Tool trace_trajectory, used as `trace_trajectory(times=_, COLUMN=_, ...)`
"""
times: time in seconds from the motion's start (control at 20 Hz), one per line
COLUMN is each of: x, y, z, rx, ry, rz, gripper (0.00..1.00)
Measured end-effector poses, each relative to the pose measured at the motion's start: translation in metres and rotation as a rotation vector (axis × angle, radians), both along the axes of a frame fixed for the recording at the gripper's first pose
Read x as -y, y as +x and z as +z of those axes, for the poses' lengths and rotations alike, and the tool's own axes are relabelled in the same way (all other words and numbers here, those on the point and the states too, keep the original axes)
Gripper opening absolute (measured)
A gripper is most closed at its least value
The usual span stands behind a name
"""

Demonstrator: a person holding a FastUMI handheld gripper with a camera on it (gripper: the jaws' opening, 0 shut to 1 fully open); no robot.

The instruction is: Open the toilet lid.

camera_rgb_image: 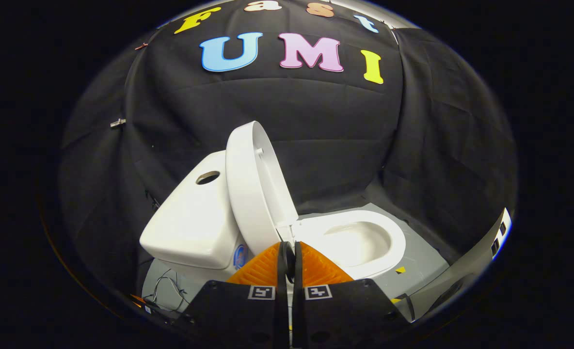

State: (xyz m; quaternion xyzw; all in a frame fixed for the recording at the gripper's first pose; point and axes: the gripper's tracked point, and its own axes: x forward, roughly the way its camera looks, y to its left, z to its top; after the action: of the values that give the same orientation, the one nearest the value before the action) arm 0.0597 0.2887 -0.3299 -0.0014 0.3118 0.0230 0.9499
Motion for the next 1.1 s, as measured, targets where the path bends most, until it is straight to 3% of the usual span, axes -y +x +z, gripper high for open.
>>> trace_trajectory(times=0.3, x=-0.001, y=0.001, z=-0.001, rx=0.012, ry=-0.046, rz=0.024, gripper=0.08)
trace_trajectory(times=0.5, x=0.002, y=-0.001, z=-0.008, rx=-0.001, ry=-0.021, rz=0.020, gripper=0.15)
trace_trajectory(times=0.55, x=0.003, y=-0.005, z=-0.008, rx=-0.009, ry=-0.026, rz=0.017, gripper=0.22)
trace_trajectory(times=0.65, x=0.008, y=-0.003, z=-0.010, rx=-0.009, ry=-0.033, rz=0.025, gripper=0.58)
trace_trajectory(times=0.75, x=0.008, y=-0.002, z=-0.006, rx=0.000, ry=-0.042, rz=0.041, gripper=0.83)
trace_trajectory(times=0.9, x=0.009, y=-0.002, z=0.015, rx=0.049, ry=-0.058, rz=0.084, gripper=0.91)
trace_trajectory(times=0.95, x=0.009, y=-0.001, z=0.024, rx=0.070, ry=-0.060, rz=0.096, gripper=0.99)
trace_trajectory(times=1.1, x=0.012, y=-0.002, z=0.056, rx=0.120, ry=-0.063, rz=0.124, gripper=0.99)
